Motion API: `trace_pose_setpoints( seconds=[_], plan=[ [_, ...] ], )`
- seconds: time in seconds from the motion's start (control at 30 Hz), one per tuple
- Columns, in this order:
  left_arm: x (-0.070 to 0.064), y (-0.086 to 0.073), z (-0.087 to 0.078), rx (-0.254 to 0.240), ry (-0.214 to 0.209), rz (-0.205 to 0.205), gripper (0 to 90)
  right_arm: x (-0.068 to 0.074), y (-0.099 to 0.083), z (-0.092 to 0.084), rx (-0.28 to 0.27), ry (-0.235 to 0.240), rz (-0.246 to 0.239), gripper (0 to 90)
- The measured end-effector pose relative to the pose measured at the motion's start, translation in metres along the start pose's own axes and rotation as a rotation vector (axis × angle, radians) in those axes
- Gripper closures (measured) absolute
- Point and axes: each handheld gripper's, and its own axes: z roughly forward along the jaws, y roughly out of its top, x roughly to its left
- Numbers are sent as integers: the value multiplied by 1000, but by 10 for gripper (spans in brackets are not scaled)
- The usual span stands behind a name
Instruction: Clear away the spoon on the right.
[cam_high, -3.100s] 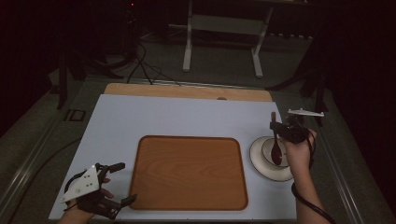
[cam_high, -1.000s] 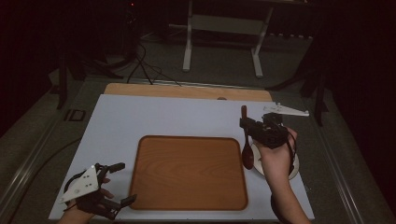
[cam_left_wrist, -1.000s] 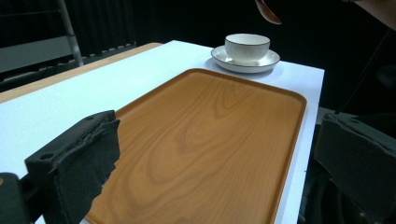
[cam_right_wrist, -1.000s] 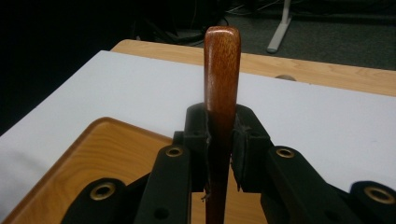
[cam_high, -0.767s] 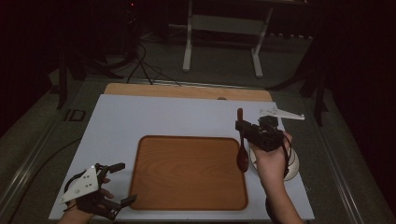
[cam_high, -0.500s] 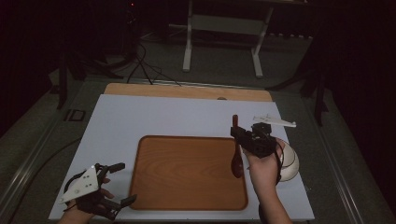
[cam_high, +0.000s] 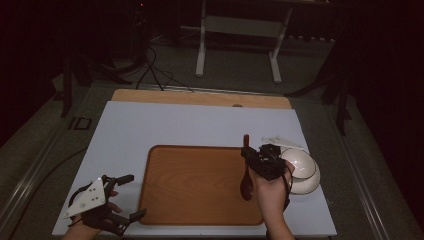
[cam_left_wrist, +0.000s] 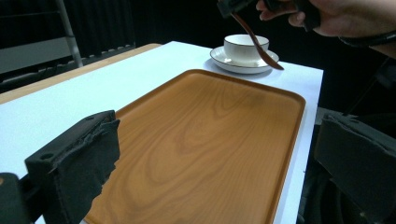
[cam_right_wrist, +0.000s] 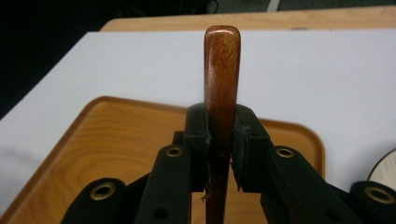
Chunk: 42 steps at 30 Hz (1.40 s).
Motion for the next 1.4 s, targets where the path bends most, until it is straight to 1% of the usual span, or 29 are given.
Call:
trace_pose_setpoints(
  seconds=[0.03, 0.1, 0.23, 0.27, 0.33, 0.4, 0.43, 0.5, 0.57, 0.67, 0.77, 0.9, 1.0, 1.03, 1.3, 1.4],
  plan=[
    [0, 0, 0, 0, 0, 0, 11, 1, -2, 1, 1, -14, -11, 776],
    [0, 0, 0, 1, -1, 1, 11, 1, -7, 3, 2, -18, 3, 776],
    [0, 0, 0, 0, -1, 0, 11, 2, -14, 7, 9, -28, 12, 776],
    [0, 0, 0, 1, -1, -1, 11, 2, -16, 8, 9, -34, 19, 776],
    [0, 0, 0, 1, -1, -1, 11, 2, -21, 12, 12, -48, 18, 776],
    [0, 0, 0, 1, -1, 1, 11, 3, -26, 16, 24, -51, 23, 776],
    [0, 0, 1, 1, -2, 2, 11, 3, -30, 18, 27, -64, 20, 776],
    [0, 0, 1, 3, -2, 4, 11, 3, -36, 24, 39, -68, 33, 776],
    [0, 0, 1, 4, -3, 4, 11, 3, -41, 29, 48, -76, 35, 776],
    [0, 0, 1, 3, -2, 2, 11, 4, -48, 36, 68, -79, 53, 776],
    [0, 0, 1, 3, -2, 1, 11, 5, -54, 43, 87, -80, 61, 776],
    [0, 0, 1, 3, -4, 2, 11, 4, -60, 49, 103, -100, 66, 776],
    [0, 0, 1, 3, -6, 2, 11, 0, -63, 55, 114, -116, 87, 775],
    [0, 0, 1, 3, -6, 1, 11, -1, -64, 57, 117, -114, 97, 775],
    [0, -1, 1, 3, -7, 1, 11, -6, -74, 77, 136, -138, 149, 774],
    [1, -1, 1, 5, -8, 3, 11, -6, -75, 80, 138, -147, 152, 774]
  ],
)
